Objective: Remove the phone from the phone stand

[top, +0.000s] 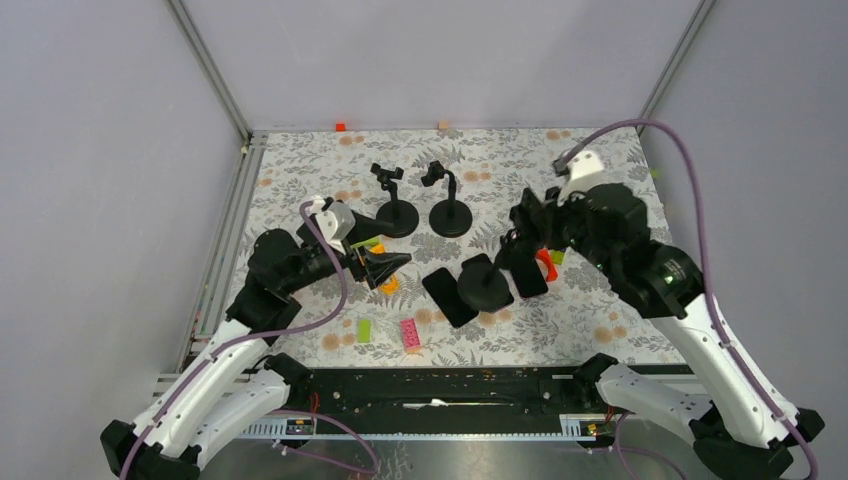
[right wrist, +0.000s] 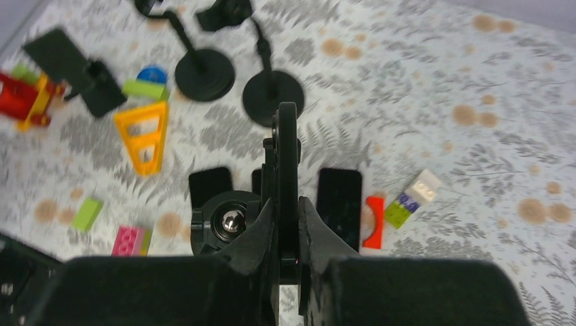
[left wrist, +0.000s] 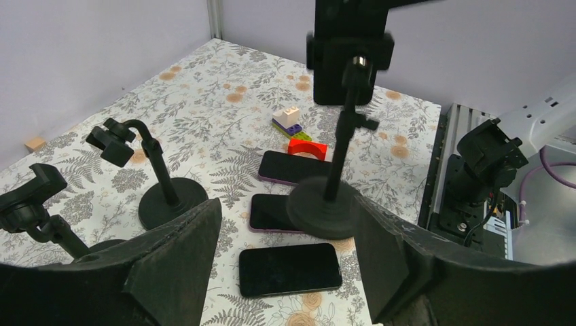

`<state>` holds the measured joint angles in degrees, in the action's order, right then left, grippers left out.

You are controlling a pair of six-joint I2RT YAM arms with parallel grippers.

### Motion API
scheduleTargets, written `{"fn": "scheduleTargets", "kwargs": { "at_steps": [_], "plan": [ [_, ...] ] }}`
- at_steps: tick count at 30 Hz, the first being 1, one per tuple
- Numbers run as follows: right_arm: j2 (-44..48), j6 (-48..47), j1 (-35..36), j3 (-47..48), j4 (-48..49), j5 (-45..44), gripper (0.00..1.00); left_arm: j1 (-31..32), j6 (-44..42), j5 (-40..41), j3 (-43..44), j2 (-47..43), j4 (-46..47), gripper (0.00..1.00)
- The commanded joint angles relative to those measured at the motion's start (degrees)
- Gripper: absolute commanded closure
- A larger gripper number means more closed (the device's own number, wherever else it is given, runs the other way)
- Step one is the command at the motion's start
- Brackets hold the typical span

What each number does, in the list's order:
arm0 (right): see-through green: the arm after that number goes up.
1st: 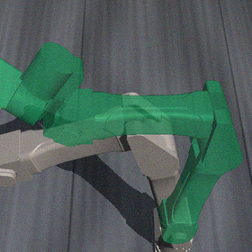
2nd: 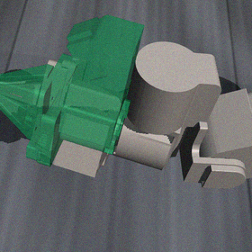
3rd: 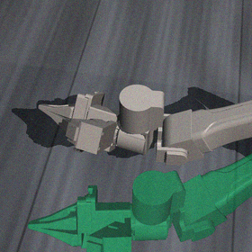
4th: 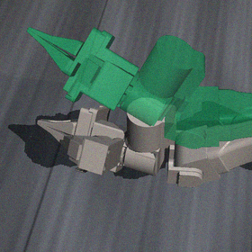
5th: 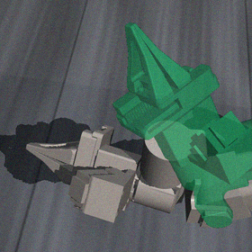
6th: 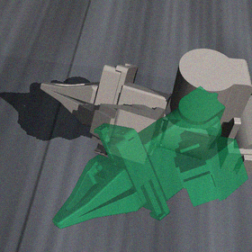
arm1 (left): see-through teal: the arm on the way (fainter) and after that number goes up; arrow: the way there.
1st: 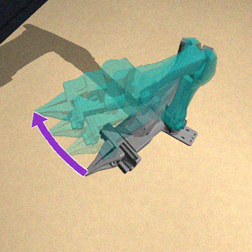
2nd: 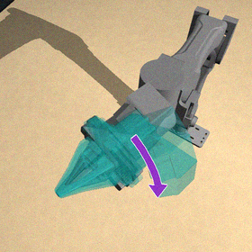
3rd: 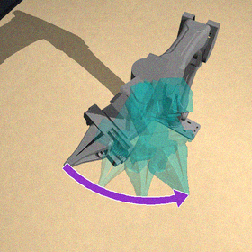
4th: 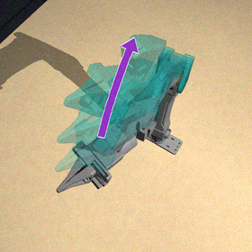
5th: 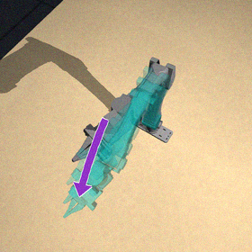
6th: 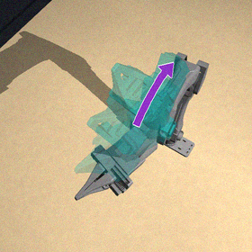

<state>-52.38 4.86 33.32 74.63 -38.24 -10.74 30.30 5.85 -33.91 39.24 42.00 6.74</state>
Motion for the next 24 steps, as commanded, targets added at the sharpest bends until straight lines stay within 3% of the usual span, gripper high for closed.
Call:
{"fn": "scheduleTargets", "kwargs": {
  "at_steps": [1, 10, 24],
  "plan": [
    [1.04, 2.52, 9.18, -1.33, 10.48, -4.48, 1.0, -0.34, -1.54, 0.36, -0.19, -3.58, -2.37, 0.25],
    [-3.85, 0.83, 26.33, -3.89, 14.41, -17.46, 1.0, -0.42, -2.09, 5.68, -2.11, -11.02, -7.27, 0.25],
    [-16.57, -3.25, 37.63, 2.67, 18.47, -19.27, 1.0, -0.42, -4.6, 15.58, -1.58, -17.6, -13.15, 0.25]
  ]
}}
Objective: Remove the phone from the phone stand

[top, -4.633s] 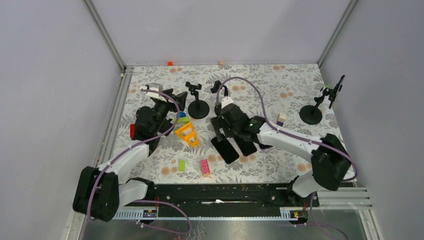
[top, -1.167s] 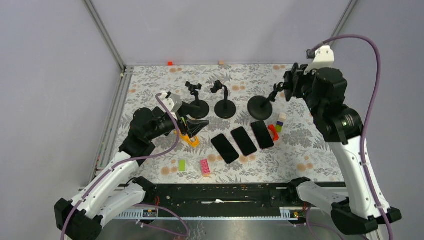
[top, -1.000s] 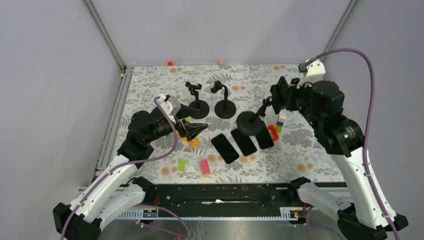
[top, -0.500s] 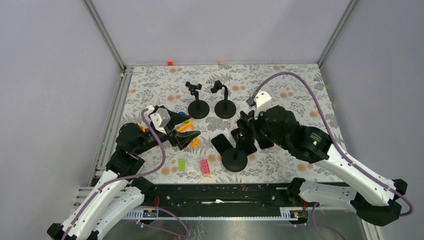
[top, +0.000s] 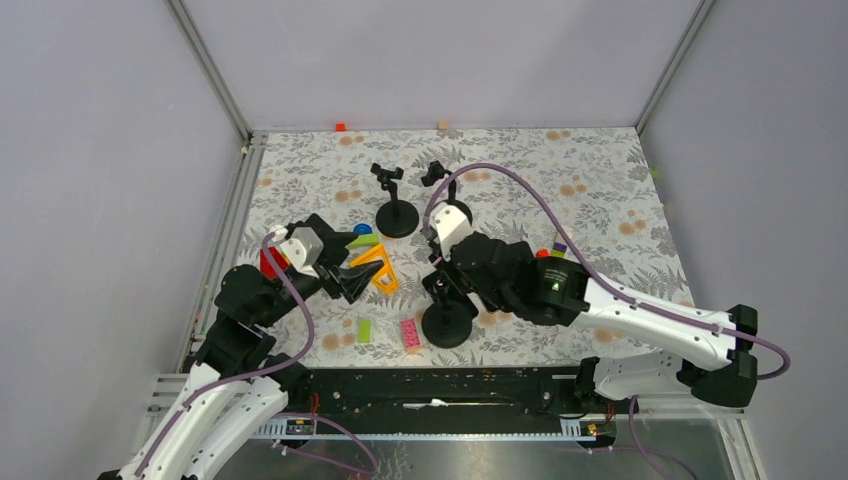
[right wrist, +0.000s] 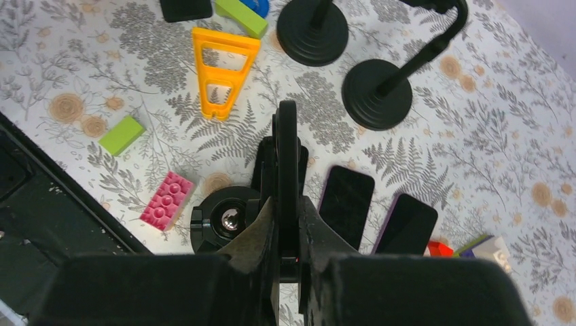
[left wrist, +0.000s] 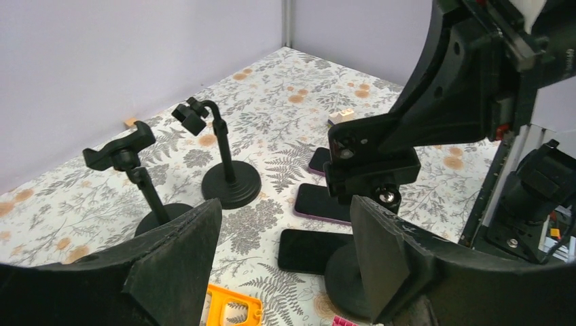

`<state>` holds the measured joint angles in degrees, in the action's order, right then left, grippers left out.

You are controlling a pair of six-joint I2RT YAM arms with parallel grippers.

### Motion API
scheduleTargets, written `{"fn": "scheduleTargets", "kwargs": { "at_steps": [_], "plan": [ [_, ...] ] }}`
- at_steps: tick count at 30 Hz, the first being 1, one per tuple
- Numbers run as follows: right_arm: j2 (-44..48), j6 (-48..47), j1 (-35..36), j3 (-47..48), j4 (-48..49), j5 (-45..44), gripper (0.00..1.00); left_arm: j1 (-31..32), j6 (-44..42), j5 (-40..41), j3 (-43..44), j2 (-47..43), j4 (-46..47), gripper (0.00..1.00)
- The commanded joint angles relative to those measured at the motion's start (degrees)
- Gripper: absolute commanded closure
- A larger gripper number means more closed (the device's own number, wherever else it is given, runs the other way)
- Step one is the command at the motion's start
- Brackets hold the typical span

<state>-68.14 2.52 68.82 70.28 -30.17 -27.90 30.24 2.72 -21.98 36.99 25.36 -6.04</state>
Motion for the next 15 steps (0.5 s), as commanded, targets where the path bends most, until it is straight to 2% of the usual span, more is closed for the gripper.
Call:
{"fn": "scheduleTargets", "kwargs": {
  "at_steps": [1, 10, 15],
  "plan": [
    [-2.03, -0.94, 2.66, 8.14, 10.41, -1.8, 1.0, -0.36, -1.57, 3.8, 0.63, -1.05, -0.49, 0.25],
    [-4.64, -0.29, 4.13, 9.07, 13.96, 1.0, 1.0, -0.38, -1.64, 2.93, 0.08, -1.36, -0.89, 0.24],
    [-4.43, -1.47, 4.13, 5.82, 14.07, -0.1, 1.0, -0.38, -4.66, -6.3, -1.45, -0.52, -0.12, 0.24]
  ]
}}
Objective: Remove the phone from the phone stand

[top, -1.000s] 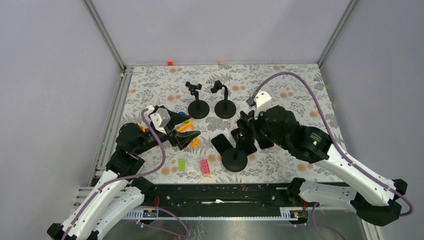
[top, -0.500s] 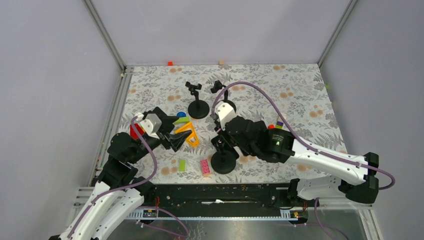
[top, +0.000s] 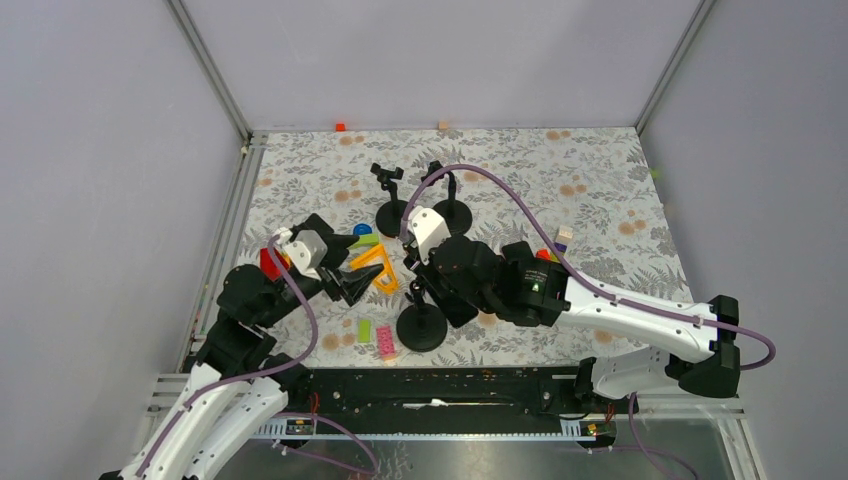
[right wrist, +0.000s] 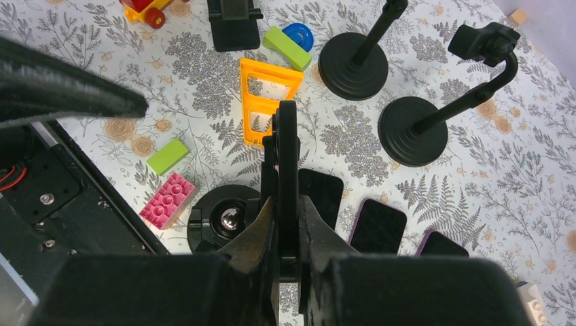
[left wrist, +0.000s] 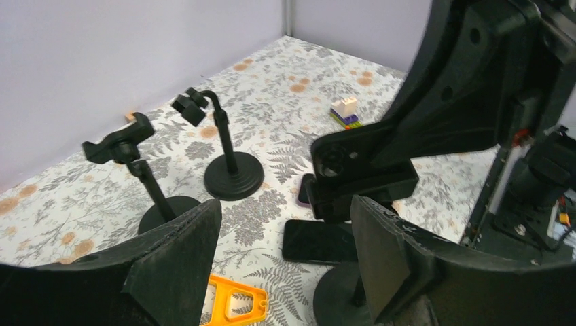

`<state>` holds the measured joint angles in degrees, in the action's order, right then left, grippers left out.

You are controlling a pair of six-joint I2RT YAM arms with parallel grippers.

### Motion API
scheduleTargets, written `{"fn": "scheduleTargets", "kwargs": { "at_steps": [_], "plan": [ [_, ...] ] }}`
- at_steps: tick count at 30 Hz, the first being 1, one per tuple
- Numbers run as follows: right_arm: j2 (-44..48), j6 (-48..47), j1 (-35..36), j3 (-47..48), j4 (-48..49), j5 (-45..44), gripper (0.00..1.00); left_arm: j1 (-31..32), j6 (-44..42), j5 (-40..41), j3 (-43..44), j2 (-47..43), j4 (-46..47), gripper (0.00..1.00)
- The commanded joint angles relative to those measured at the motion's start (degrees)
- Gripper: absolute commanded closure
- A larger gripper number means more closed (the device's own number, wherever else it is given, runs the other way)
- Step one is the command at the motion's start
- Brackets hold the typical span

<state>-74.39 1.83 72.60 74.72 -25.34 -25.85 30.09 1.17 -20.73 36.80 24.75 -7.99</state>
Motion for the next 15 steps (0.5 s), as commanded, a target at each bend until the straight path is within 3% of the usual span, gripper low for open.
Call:
{"fn": "scheduleTargets", "kwargs": {
  "at_steps": [1, 5, 15],
  "plan": [
    [1.92, -0.68, 0.35, 0.56, 9.63, -2.45, 1.0, -0.22, -3.55, -9.53, -1.53, 0.37, 2.18, 0.24],
    [2.47, 1.76, 0.35, -2.85, 12.33, -2.67, 1.0, -0.21, -3.52, -14.3, -2.23, 2.09, 3.25, 0.24],
    [1.4, 3.88, 3.52, -2.67, 15.32, -1.25, 1.0, -0.2, -4.4, -15.15, -1.83, 3.87, 3.26, 0.25]
  ]
}}
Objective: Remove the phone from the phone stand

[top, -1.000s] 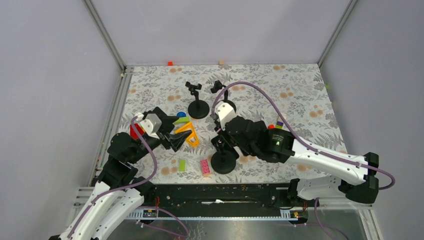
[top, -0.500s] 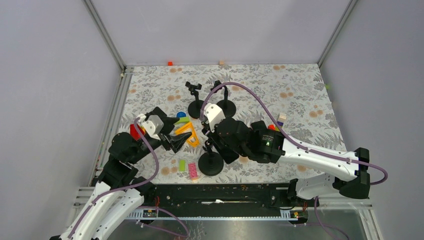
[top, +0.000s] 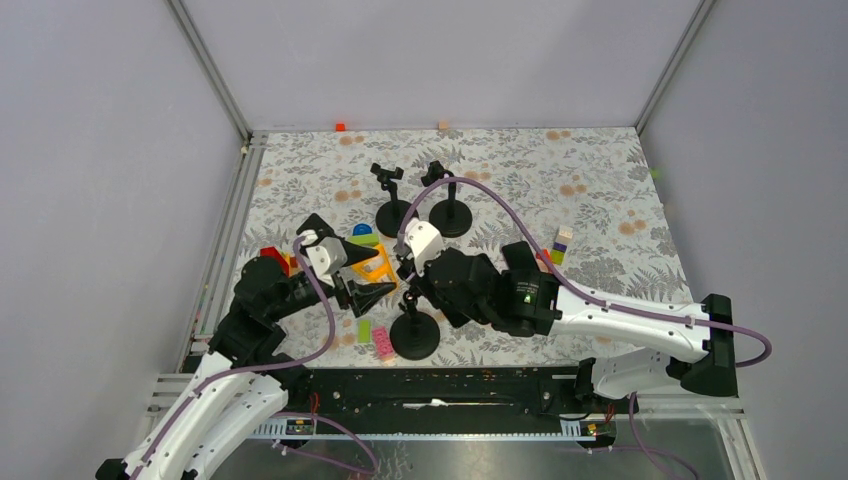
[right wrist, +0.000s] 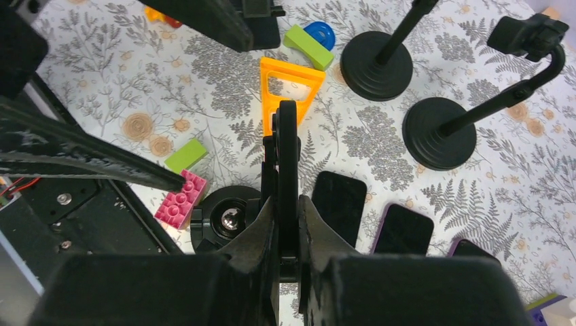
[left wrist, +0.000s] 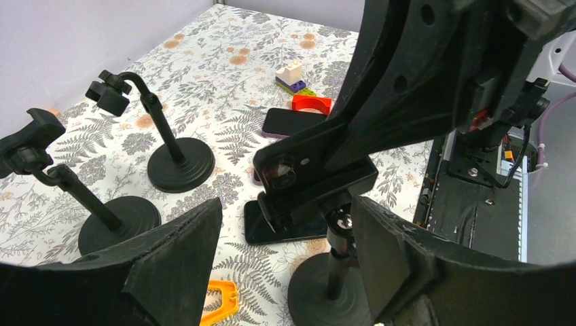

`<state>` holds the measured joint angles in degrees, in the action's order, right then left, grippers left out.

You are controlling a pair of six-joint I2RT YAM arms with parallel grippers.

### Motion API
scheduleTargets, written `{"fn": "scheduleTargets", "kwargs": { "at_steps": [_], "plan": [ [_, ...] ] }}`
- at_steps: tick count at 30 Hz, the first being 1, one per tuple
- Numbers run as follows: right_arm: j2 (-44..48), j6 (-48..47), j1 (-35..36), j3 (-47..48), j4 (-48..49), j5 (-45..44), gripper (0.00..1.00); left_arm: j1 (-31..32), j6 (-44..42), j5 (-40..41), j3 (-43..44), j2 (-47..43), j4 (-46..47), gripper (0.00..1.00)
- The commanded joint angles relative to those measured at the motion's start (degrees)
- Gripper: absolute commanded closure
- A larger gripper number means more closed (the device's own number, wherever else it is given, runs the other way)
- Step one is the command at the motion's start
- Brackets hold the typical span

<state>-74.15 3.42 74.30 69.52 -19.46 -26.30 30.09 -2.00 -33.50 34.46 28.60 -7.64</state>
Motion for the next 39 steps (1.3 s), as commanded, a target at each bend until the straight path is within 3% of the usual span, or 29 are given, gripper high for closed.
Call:
{"fn": "scheduleTargets", "kwargs": {
  "at_steps": [1, 13, 25, 33, 39],
  "plan": [
    [0.86, 1.95, 2.02, 2.61, 9.44, -1.22, 1.0, -0.2, -1.25, -2.56, 0.21, -0.08, 2.94, 0.25],
    [-0.38, 1.88, 2.47, 2.91, 5.09, -11.0, 1.0, 1.45, -5.2, -6.36, -3.04, 0.55, 1.76, 0.24],
    [-1.44, 8.13, 3.32, 5.5, 0.98, -15.07, 1.0, 14.14, -7.02, 11.88, -4.93, 6.91, 5.77, 0.18],
    [-1.38, 10.14, 3.65, 5.34, 0.95, -14.52, 1.0, 16.72, -4.62, 22.77, -5.96, 10.66, 11.55, 0.19],
    [-1.26, 11.3, 3.68, 4.89, 1.15, -14.5, 1.0, 17.23, -2.71, 23.33, -5.92, 12.99, 15.78, 0.25]
  ]
}}
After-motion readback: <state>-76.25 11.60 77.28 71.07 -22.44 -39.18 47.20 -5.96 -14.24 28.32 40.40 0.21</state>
